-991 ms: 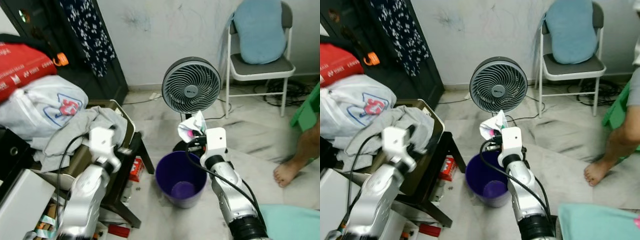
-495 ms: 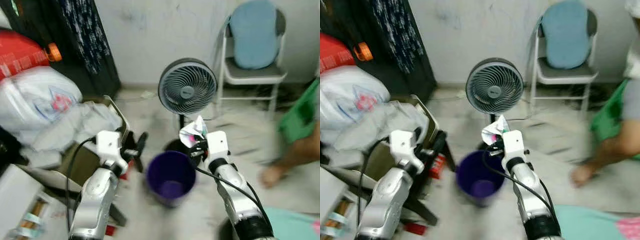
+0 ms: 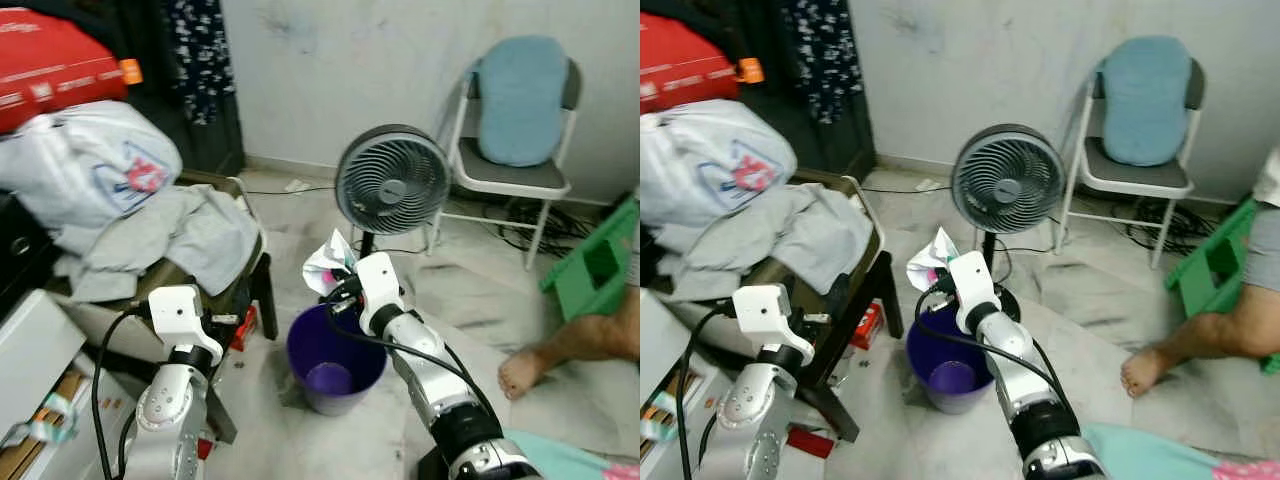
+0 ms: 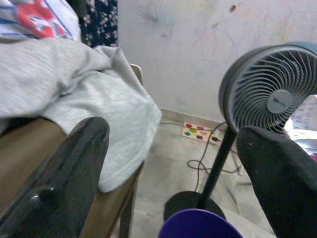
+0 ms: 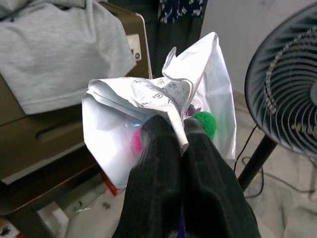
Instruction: Clean up the room
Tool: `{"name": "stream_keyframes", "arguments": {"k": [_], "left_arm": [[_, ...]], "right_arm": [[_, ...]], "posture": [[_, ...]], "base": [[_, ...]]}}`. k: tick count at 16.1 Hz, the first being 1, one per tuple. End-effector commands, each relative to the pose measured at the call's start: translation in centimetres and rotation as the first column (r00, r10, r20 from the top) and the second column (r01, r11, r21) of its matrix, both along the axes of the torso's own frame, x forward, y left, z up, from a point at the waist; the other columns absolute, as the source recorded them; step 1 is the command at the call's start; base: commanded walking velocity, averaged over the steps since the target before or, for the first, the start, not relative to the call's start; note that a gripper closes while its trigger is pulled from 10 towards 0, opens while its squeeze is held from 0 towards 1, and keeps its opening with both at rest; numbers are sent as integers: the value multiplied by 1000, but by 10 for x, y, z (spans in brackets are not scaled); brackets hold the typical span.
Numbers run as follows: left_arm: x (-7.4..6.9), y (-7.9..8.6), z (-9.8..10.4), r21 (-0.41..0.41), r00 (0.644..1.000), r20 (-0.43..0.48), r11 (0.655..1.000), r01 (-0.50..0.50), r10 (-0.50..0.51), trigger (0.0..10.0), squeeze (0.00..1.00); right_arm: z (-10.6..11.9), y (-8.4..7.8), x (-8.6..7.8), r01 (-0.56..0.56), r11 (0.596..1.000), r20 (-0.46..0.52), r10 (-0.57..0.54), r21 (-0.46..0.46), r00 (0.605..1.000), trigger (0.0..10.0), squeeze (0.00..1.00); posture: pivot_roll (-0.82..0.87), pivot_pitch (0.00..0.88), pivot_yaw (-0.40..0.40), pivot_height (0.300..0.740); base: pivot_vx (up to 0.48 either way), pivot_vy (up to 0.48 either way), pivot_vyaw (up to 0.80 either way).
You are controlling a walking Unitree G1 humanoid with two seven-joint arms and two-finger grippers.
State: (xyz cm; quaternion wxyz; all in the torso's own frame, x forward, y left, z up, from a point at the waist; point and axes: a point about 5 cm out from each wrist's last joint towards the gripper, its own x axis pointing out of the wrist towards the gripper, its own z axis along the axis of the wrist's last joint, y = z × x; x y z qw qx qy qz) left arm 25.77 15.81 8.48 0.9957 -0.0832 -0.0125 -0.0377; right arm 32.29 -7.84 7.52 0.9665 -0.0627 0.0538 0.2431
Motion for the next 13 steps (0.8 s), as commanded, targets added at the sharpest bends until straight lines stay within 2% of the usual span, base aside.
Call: {"name": "stream_keyframes", "arguments": {"k": [1, 4, 7, 13], "left_arm": [[5, 1, 8, 5, 999, 36, 1000, 4, -4, 10000, 0], [12, -7, 8, -8, 998, 41, 998, 57, -57, 10000, 0], [13, -14, 6, -15, 995, 34, 996, 90, -89, 10000, 0], [15, -12, 5, -13, 995, 33, 995, 100, -99, 10000, 0]], "right_arm": [[3, -9, 4, 26, 1000, 18, -26, -11, 999, 10000, 0], [0, -18, 3, 55, 998, 33, -54, -41, 998, 10000, 0], [-3, -20, -1, 75, 996, 33, -74, -38, 997, 10000, 0], [-4, -22, 0, 86, 995, 38, -85, -42, 996, 10000, 0]], "posture": [[-90, 0, -8, 740], [-133, 0, 16, 740], [-161, 0, 37, 740], [-158, 0, 40, 740]], "base": [[0, 0, 0], [0, 0, 0], [0, 0, 152], [275, 0, 0]]}}
